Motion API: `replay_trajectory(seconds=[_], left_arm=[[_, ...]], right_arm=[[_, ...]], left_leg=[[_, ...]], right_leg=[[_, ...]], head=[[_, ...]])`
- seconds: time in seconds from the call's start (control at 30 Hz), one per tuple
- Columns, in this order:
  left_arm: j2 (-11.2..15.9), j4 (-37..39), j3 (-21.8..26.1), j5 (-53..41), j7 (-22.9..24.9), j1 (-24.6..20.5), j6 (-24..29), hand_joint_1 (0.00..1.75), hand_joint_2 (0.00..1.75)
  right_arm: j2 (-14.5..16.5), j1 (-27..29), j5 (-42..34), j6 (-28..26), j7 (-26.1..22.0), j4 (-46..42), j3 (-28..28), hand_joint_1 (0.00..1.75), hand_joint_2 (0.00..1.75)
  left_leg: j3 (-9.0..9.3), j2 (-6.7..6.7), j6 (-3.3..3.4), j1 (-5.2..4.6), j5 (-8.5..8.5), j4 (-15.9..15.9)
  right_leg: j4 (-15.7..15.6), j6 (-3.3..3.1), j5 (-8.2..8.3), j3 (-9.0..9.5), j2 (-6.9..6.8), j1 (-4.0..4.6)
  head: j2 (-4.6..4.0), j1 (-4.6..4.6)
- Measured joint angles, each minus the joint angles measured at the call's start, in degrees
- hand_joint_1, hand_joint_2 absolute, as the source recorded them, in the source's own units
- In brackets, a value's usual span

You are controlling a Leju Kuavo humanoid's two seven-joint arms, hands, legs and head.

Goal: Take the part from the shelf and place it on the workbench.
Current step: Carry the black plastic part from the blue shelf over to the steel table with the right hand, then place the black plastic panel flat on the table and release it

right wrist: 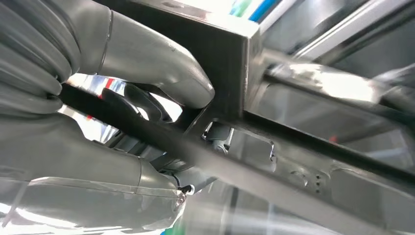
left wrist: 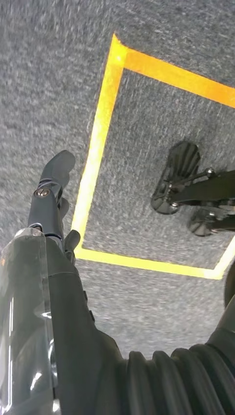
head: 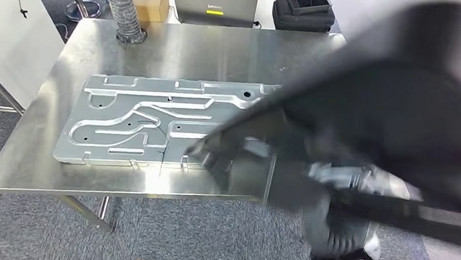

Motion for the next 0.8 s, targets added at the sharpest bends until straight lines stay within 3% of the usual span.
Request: replay_trajectory(seconds=[0.07, 0.1, 0.13, 0.17, 0.23, 0.27, 0.3, 0.43, 0.5, 0.57, 0.6, 0.63, 0.67, 0.73, 0.8], left_arm=[[0.1, 0.0, 0.0, -0.6, 0.0, -0.2, -0.5, 0.00, 1.75], [0.2, 0.0, 0.0, -0.7, 0.1, -0.4, -0.8, 0.00, 1.75], [0.2, 0.0, 0.0, -0.8, 0.1, -0.5, -1.0, 0.00, 1.75], [0.2, 0.0, 0.0, -0.9, 0.0, -0.5, -1.2, 0.00, 1.75], [0.3, 0.0, 0.0, -1.2, -0.2, -0.4, -1.7, 0.00, 1.75], [0.4, 0.0, 0.0, -1.4, -0.4, -0.4, -2.0, 0.00, 1.75], [0.5, 0.0, 0.0, -1.6, -0.5, -0.4, -2.2, 0.00, 1.75], [1.0, 0.0, 0.0, -2.0, -0.6, -0.2, -2.7, 0.00, 1.75], [1.2, 0.0, 0.0, -2.1, -0.6, -0.2, -2.7, 0.00, 1.75], [1.3, 0.0, 0.0, -2.2, -0.6, -0.2, -2.7, 0.00, 1.75], [1.3, 0.0, 0.0, -2.2, -0.6, -0.2, -2.7, 0.00, 1.75], [1.3, 0.0, 0.0, -2.2, -0.6, -0.2, -2.7, 0.00, 1.75], [1.3, 0.0, 0.0, -2.2, -0.6, -0.2, -2.7, 0.00, 1.75], [1.4, 0.0, 0.0, -2.2, -0.6, -0.2, -2.7, 0.00, 1.75], [1.5, 0.0, 0.0, -2.2, -0.6, -0.2, -2.7, 0.00, 1.75]], right_arm=[[-2.0, -7.5, 6.1, -3.0, 5.0, 5.3, -4.2, 1.75, 1.75], [-2.9, -11.4, 9.7, -3.2, 6.7, 9.0, -6.8, 1.75, 1.75], [-3.8, -15.2, 14.1, -3.2, 8.2, 13.3, -9.4, 1.75, 1.75], [-4.5, -18.9, 18.8, -3.3, 9.7, 17.6, -11.4, 1.75, 1.75], [-5.8, -25.3, 27.2, -4.0, 12.7, 25.5, -14.0, 1.75, 1.75], [-6.4, -27.9, 30.3, -4.6, 13.9, 29.1, -14.5, 1.75, 1.75], [-6.9, -30.2, 32.8, -5.2, 14.9, 32.4, -14.8, 1.75, 1.75], [-8.4, -35.5, 37.1, -6.5, 16.3, 43.0, -15.0, 1.75, 1.75], [-8.6, -36.8, 37.5, -7.0, 16.4, 46.2, -15.0, 1.75, 1.75], [-8.6, -37.7, 37.7, -7.3, 16.4, 48.6, -15.0, 1.75, 1.75], [-8.6, -37.9, 37.8, -7.4, 16.3, 49.5, -14.9, 1.75, 1.75], [-8.6, -38.0, 37.8, -7.4, 16.3, 50.2, -14.9, 1.75, 1.75], [-8.6, -38.0, 37.8, -7.4, 16.3, 50.8, -14.8, 1.75, 1.75], [-8.6, -38.3, 37.8, -7.4, 16.3, 51.6, -14.8, 1.75, 1.75], [-8.6, -38.7, 37.8, -7.5, 16.3, 52.2, -14.8, 1.75, 1.75]], left_leg=[[-0.03, 0.34, 0.21, -0.09, -0.12, 0.0], [-0.01, 0.40, 0.28, -0.12, -0.17, 0.1], [0.05, 0.35, 0.31, -0.13, -0.20, 0.1], [0.15, 0.26, 0.31, -0.13, -0.24, 0.2], [0.26, -0.02, 0.17, -0.18, -0.33, 0.4], [0.13, -0.22, -0.03, -0.26, -0.33, 0.5], [-0.08, -0.39, -0.26, -0.31, -0.28, 0.6], [-0.70, -0.58, -1.34, -0.41, -0.69, 1.2], [-2.85, -0.54, -1.75, -0.38, -3.16, 5.9], [-6.97, -0.53, -1.94, -0.33, -6.25, 14.0], [-8.66, -0.53, -1.95, -0.33, -6.79, 16.7], [-9.40, -0.53, -1.88, -0.33, -6.19, 17.4], [-8.91, -0.53, -1.71, -0.34, -4.45, 15.7], [-5.48, -0.56, -1.08, -0.48, 0.05, 7.8], [-2.63, -0.57, -0.53, -0.72, 1.94, 1.9]], right_leg=[[8.0, 0.45, -2.69, -4.77, -0.03, -0.28], [10.4, 0.60, -2.82, -6.45, -0.06, -0.40], [10.6, 0.66, -1.74, -7.06, -0.08, -0.48], [8.3, 0.61, 0.45, -6.45, -0.10, -0.53], [0.3, 0.28, 5.31, -3.38, -0.16, -0.50], [-3.0, 0.06, 6.65, -2.18, -0.16, -0.37], [-4.8, -0.12, 7.15, -1.61, -0.16, -0.22], [-5.9, -1.09, 7.15, -1.40, -0.21, -0.32], [-6.2, -1.70, 7.12, -0.91, -0.29, -0.50], [-6.2, -2.11, 6.88, -0.64, -0.27, -0.30], [-6.2, -2.22, 6.74, -0.48, -0.24, -0.18], [-6.2, -2.27, 6.57, -0.27, -0.19, -0.08], [-6.2, -2.28, 6.35, 0.01, -0.14, 0.02], [-6.1, -2.13, 5.78, 0.69, -0.03, 0.19], [-6.0, -1.78, 5.35, 0.97, 0.07, 0.39]], head=[[0.00, -0.01], [0.00, 0.00], [0.00, 0.01], [0.00, 0.01], [0.00, 0.01], [0.00, 0.00], [0.00, 0.01], [0.00, -0.01], [0.00, -0.01], [0.00, -0.01], [0.00, -0.01], [0.00, -0.01], [0.00, -0.01], [0.00, -0.01], [0.00, -0.01]])
